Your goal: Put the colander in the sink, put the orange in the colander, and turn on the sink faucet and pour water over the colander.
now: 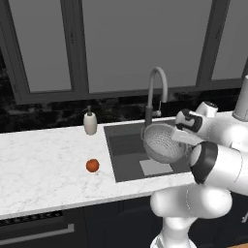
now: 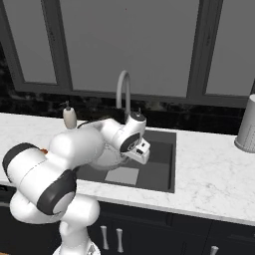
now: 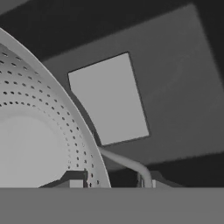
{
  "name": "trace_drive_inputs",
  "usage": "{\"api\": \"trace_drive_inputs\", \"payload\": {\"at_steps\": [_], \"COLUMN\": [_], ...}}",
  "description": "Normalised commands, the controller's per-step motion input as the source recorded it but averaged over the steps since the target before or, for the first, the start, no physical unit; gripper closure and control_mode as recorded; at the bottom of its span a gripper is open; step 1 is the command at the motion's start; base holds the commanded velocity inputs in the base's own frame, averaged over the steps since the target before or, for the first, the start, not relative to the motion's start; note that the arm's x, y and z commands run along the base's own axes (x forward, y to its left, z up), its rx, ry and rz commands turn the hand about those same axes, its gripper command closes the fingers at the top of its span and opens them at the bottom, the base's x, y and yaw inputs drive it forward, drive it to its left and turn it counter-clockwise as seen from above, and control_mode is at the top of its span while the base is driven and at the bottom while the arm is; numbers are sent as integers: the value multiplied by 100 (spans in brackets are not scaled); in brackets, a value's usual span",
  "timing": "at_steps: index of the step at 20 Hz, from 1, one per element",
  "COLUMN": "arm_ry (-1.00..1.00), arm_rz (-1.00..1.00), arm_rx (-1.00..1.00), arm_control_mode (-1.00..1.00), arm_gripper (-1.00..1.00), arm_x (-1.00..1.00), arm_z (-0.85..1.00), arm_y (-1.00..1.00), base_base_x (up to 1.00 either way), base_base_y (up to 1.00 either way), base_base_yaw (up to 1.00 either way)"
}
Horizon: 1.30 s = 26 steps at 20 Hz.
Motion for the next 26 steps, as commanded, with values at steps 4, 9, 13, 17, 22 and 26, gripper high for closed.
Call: {"api": "trace_drive_inputs", "payload": {"at_steps": [4,9,13,17,22,26], "arm_ry": [0,0,1,0,0,0], "arm_rz": [16,10,4,2,0,0], "arm_rx": [0,0,0,0,0,-1], "arm_control_mode": [-100,-100,-100,-100,-100,-100], "arm_gripper": [100,100,100,100,100,100], "arm_x": [38,44,45,45,44,50], "arm_z": [-42,-52,-57,-51,-44,-42], "arm_y": [-8,-10,-9,-10,-11,-9], "base_base_x": [0,0,0,0,0,0], "base_base_y": [0,0,0,0,0,0], "base_base_yaw": [0,0,0,0,0,0]}}
